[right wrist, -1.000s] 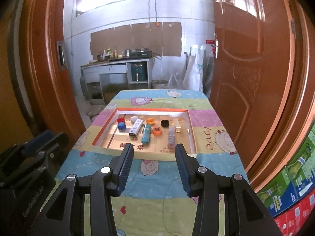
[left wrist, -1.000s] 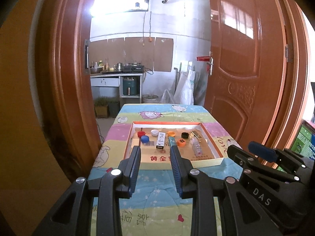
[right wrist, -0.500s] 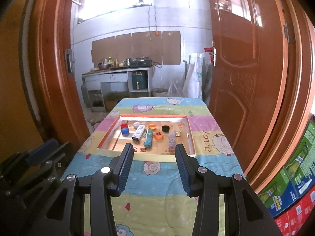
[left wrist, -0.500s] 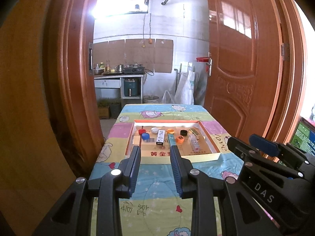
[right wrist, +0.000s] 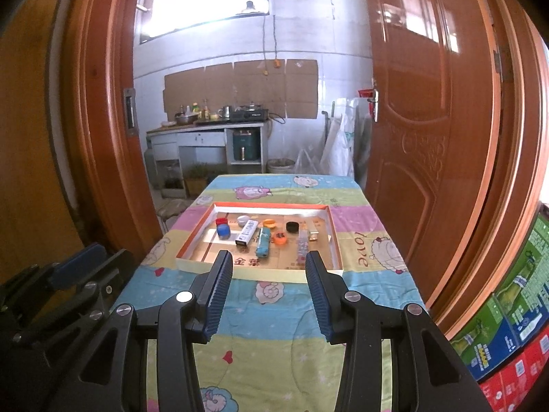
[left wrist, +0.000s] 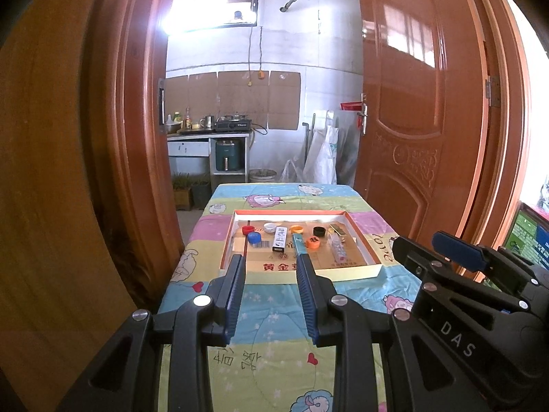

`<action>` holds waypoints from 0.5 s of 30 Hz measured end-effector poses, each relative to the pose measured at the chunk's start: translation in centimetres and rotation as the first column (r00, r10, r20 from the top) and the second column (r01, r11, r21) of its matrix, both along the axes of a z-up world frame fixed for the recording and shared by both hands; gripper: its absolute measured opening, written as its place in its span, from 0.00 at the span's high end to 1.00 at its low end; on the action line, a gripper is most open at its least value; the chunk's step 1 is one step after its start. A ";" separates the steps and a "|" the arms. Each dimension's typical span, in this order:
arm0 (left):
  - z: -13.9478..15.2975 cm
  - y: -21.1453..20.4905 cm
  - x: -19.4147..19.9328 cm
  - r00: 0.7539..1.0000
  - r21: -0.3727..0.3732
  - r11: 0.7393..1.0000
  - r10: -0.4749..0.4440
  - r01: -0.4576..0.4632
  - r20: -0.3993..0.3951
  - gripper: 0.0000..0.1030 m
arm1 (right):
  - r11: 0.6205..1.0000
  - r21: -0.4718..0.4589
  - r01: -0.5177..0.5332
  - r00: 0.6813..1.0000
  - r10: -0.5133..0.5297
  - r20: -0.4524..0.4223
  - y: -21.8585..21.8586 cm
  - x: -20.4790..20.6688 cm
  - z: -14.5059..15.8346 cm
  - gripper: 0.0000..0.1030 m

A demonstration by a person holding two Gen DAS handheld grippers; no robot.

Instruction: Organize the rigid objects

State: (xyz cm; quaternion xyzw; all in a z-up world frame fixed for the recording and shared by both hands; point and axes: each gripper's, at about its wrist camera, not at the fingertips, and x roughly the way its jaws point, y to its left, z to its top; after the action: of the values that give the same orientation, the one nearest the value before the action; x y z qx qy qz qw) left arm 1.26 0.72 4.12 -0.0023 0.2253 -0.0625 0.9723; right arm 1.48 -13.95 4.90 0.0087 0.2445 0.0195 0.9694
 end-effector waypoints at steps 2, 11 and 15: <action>0.0 0.1 -0.1 1.000 -0.001 1.000 0.000 0.000 0.003 0.70 | 1.000 0.000 -0.001 1.000 0.001 0.001 0.1 -0.1 -0.1 0.56; 0.1 0.0 -0.5 1.000 0.000 1.000 -0.003 0.003 0.010 0.70 | 1.000 0.001 -0.003 1.000 0.003 0.006 0.1 -0.3 0.0 0.56; 0.1 0.1 -0.4 1.000 0.000 1.000 -0.003 0.003 0.010 0.70 | 1.000 -0.001 -0.003 1.000 0.003 0.009 0.1 -0.3 0.0 0.56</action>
State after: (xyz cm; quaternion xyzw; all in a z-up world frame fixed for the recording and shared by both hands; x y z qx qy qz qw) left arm 0.81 0.79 4.22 -0.0018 0.2205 -0.0638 0.9733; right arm 1.16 -13.85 4.91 0.0079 0.2399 0.0212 0.9705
